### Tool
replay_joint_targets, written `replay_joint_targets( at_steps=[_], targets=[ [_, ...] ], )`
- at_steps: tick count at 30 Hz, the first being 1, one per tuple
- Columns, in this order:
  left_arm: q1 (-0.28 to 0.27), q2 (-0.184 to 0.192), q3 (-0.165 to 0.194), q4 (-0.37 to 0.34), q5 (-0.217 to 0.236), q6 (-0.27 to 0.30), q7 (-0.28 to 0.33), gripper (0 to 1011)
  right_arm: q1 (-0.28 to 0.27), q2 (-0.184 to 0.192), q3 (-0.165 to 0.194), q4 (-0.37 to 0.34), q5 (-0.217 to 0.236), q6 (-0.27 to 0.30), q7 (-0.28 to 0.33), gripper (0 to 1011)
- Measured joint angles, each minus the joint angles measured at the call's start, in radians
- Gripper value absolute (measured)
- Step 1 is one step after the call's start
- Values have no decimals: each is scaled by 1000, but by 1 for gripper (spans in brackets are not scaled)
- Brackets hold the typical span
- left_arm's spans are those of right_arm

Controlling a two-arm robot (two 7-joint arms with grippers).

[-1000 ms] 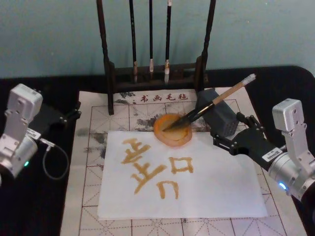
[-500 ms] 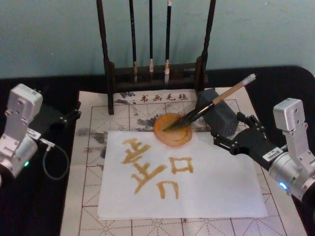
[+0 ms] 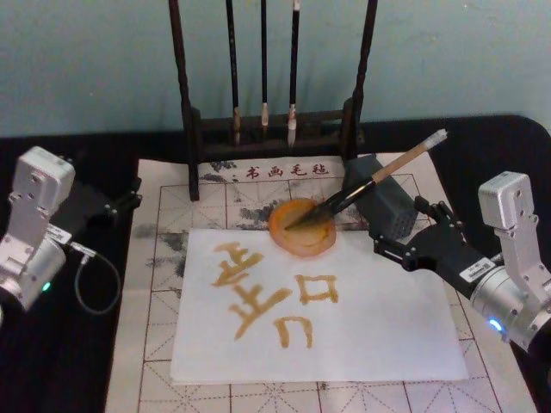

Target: Pick up the brush from the inkstone, write on the paper, then place the brush back to its original position.

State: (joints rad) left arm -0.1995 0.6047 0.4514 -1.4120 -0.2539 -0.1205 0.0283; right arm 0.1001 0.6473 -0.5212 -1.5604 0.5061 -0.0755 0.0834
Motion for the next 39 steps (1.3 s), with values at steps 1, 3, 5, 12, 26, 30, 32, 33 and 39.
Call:
replay_joint_targets(
  at_steps=[1, 3, 5, 12, 26, 30, 32, 33, 39],
  targets=[
    [0, 0, 0, 0, 0, 0, 0, 1001, 0, 0, 0, 0, 0, 0, 0, 1002],
    [0, 0, 0, 0, 0, 0, 0, 1001, 0, 0, 0, 0, 0, 0, 0, 1003],
    [0, 0, 0, 0, 0, 0, 0, 1001, 0, 0, 0, 0, 0, 0, 0, 1002],
    [0, 0, 0, 0, 0, 0, 0, 1001, 0, 0, 0, 0, 1, 0, 0, 1003],
    [0, 0, 0, 0, 0, 0, 0, 1001, 0, 0, 0, 0, 1, 0, 0, 1002],
    [0, 0, 0, 0, 0, 0, 0, 1001, 0, 0, 0, 0, 1, 0, 0, 1002],
    [0, 0, 0, 0, 0, 0, 0, 1001, 0, 0, 0, 0, 1, 0, 0, 1002],
    [0, 0, 0, 0, 0, 0, 0, 1001, 0, 0, 0, 0, 1, 0, 0, 1002],
    [0, 0, 0, 0, 0, 0, 0, 1001, 0, 0, 0, 0, 1, 0, 0, 1003]
  ],
)
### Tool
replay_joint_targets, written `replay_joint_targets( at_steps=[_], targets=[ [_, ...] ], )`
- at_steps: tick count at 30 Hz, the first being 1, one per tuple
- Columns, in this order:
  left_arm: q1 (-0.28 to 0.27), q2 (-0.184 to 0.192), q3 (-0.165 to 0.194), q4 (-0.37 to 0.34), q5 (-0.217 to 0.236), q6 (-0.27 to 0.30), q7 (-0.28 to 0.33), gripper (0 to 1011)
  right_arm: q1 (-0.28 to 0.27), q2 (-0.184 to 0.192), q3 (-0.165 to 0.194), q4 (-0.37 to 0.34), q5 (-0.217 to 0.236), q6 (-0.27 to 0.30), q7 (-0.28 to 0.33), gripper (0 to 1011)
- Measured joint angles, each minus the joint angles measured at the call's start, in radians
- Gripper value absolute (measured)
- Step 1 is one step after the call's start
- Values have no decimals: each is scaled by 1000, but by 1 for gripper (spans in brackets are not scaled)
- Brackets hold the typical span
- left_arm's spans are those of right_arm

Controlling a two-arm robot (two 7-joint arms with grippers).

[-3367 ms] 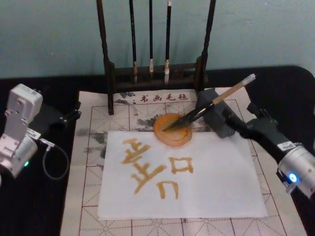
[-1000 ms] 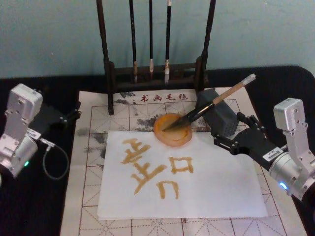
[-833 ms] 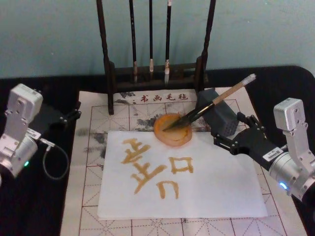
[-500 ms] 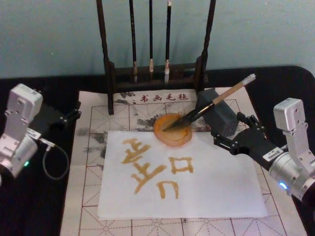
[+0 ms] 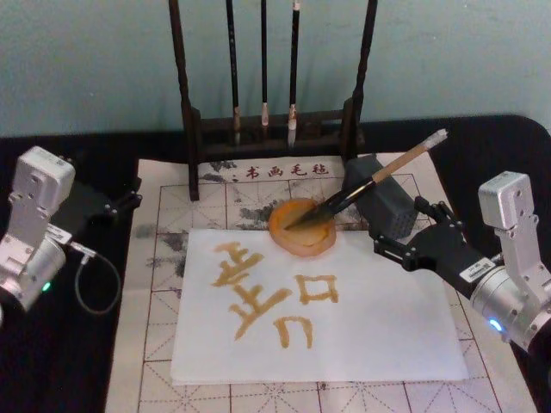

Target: Pick up the brush from the inkstone, write on the paper, then place the brush back to its original position.

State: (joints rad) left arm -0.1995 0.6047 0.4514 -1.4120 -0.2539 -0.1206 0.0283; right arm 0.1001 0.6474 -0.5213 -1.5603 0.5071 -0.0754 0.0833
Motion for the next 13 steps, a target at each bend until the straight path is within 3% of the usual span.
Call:
replay_joint_targets(
  at_steps=[13],
  targets=[
    [0, 0, 0, 0, 0, 0, 0, 1001, 0, 0, 0, 0, 0, 0, 0, 1003]
  ],
)
